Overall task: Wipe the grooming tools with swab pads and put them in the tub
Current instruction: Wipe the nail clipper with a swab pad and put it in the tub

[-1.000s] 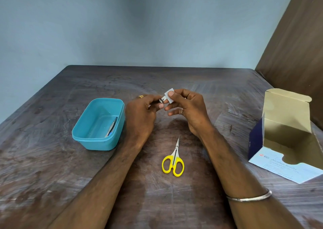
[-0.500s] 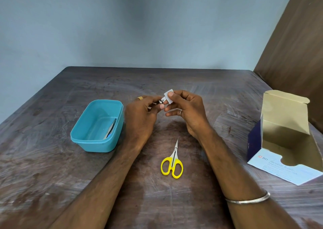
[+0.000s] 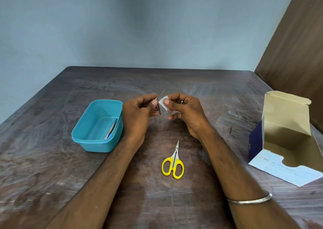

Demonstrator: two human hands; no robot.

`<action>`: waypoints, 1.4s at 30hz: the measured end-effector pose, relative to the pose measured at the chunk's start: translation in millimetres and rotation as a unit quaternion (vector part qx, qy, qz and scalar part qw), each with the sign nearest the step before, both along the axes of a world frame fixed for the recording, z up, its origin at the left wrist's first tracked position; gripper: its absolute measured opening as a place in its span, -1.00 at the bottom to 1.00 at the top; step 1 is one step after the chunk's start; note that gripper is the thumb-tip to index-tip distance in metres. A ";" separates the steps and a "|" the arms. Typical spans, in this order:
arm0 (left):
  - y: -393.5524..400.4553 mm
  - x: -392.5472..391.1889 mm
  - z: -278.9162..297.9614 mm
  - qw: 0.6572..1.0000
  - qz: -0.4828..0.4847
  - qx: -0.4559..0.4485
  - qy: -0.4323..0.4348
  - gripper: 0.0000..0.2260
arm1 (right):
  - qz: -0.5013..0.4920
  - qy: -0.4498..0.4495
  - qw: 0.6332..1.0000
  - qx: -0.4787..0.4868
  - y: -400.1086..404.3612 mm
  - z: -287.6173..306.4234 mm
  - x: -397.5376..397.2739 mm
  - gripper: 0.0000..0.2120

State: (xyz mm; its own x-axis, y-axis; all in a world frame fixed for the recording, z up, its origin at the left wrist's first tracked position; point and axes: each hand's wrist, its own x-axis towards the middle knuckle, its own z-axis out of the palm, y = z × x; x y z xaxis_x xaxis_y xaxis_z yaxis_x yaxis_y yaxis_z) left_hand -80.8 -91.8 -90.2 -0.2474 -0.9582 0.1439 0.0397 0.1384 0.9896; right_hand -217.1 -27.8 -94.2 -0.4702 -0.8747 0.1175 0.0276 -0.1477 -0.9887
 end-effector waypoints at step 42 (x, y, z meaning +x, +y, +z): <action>7.1 2.7 6.2 0.996 -0.064 0.015 0.064 -0.93 | -0.011 0.067 0.997 -0.023 -0.1 0.0 3.5 -0.84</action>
